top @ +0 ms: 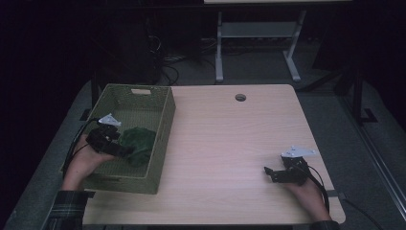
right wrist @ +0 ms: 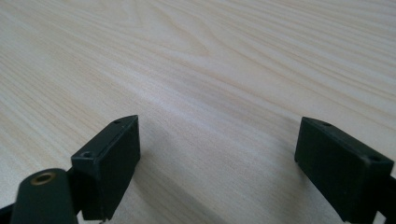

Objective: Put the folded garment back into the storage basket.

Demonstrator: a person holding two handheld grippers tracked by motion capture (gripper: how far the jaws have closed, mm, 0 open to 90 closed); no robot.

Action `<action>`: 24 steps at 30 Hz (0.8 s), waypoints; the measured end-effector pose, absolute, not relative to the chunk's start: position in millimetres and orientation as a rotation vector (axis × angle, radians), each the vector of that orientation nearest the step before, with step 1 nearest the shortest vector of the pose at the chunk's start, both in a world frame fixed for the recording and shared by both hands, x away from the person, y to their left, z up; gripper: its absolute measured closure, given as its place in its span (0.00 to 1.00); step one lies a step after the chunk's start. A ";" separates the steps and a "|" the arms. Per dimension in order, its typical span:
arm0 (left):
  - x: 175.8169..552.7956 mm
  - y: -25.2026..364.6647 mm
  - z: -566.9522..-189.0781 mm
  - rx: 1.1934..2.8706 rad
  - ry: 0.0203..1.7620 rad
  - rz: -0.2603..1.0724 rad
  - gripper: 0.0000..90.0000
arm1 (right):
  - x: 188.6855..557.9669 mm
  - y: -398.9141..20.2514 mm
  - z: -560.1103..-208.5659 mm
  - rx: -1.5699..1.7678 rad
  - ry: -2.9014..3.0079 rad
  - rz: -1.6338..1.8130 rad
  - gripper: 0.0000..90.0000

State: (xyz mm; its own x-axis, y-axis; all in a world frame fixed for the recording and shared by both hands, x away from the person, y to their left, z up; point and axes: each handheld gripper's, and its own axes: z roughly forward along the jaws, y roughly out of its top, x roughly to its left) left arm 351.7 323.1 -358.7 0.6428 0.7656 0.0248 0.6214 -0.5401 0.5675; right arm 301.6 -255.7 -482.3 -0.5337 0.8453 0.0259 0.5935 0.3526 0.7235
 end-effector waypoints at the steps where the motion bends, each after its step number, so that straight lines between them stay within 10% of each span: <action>1: 350.7 322.9 -356.8 2.337 1.078 0.376 0.16 | 301.6 -255.7 -482.4 1.266 2.268 0.990 0.15; 24: 351.9 237.7 -322.0 2.228 0.861 0.345 0.16 | 301.7 -255.8 -482.4 1.264 2.268 0.991 0.15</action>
